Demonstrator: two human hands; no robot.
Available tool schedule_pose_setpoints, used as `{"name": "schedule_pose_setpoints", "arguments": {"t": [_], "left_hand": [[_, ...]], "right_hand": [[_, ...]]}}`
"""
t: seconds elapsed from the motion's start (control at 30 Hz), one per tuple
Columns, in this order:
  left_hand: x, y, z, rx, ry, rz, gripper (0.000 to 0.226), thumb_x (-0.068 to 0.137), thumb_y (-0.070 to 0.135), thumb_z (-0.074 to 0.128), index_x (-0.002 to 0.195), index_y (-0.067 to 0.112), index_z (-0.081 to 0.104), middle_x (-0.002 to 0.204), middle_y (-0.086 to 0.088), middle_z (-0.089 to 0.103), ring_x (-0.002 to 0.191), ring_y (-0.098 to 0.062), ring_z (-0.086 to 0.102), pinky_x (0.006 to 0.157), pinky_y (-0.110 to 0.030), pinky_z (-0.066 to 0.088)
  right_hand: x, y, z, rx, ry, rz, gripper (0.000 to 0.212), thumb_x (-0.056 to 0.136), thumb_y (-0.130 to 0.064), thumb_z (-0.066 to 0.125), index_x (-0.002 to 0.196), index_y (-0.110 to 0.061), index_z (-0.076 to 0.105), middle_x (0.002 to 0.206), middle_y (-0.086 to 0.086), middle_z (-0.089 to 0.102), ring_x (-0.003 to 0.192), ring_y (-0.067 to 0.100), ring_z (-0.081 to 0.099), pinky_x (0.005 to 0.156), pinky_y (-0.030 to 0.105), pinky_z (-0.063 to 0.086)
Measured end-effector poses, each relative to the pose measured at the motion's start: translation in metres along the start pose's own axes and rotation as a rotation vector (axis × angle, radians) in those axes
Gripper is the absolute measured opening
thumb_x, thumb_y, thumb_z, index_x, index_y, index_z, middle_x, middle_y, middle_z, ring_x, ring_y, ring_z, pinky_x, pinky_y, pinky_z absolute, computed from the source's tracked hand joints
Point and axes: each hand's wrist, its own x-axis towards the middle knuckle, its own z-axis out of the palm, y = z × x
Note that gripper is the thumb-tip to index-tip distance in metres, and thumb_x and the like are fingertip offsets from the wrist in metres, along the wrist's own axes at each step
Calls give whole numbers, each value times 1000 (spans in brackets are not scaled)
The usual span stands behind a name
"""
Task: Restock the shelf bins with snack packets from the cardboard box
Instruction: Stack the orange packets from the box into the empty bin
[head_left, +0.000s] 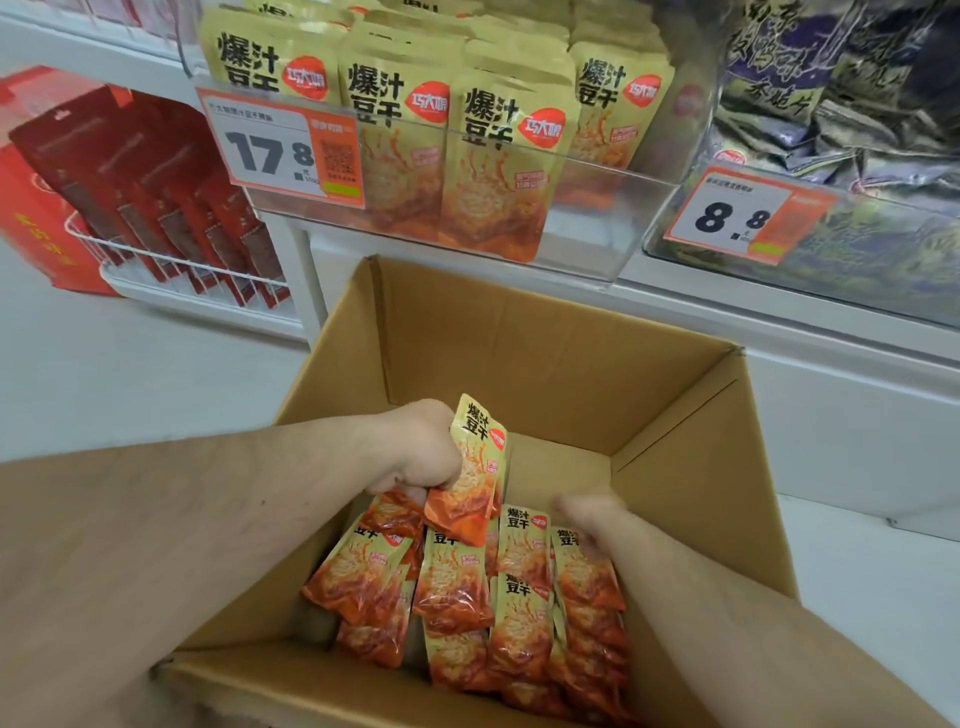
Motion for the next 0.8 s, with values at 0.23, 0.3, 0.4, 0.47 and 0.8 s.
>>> {"name": "schedule_pose_setpoints", "arguments": {"t": [0.23,0.3,0.4,0.47,0.8], "left_hand": [[-1,-11,-7,-39,-6,-4,44,86,-12,55,115,21,56,110,-6,68,97,-29,68,78,-42,62],[-1,-13,-9,-40,11,-6,47,85,-13,54,116,23,54,110,-8,67,96,-32,68,78,-48,61],[-2,-16,-10,-36,51,-18,44,86,-13,51,114,21,53,103,-10,66,90,-31,69,76,-48,61],[-5,-16,-11,-35,70,-16,46,87,-9,50,125,19,50,106,-10,64,92,-31,68,76,-47,62],[-45,17,-8,-57,87,218,52,82,2,60,129,21,51,104,-7,66,91,-28,68,66,-36,58]], "right_hand": [[42,48,50,-249,39,92,104,58,-69,77,136,-16,33,129,10,52,113,26,58,85,33,54],[37,43,46,-194,49,120,102,58,-63,81,133,-15,31,128,11,51,109,27,60,85,36,57],[31,33,32,-1,-25,157,106,45,-47,90,129,-7,39,114,12,62,95,28,67,77,35,60],[13,19,18,265,-59,134,85,49,-39,88,120,-5,55,89,8,69,66,21,67,57,27,58],[-155,-56,-40,660,-324,-435,99,68,-30,79,146,-45,22,96,13,67,56,15,52,54,29,47]]}}
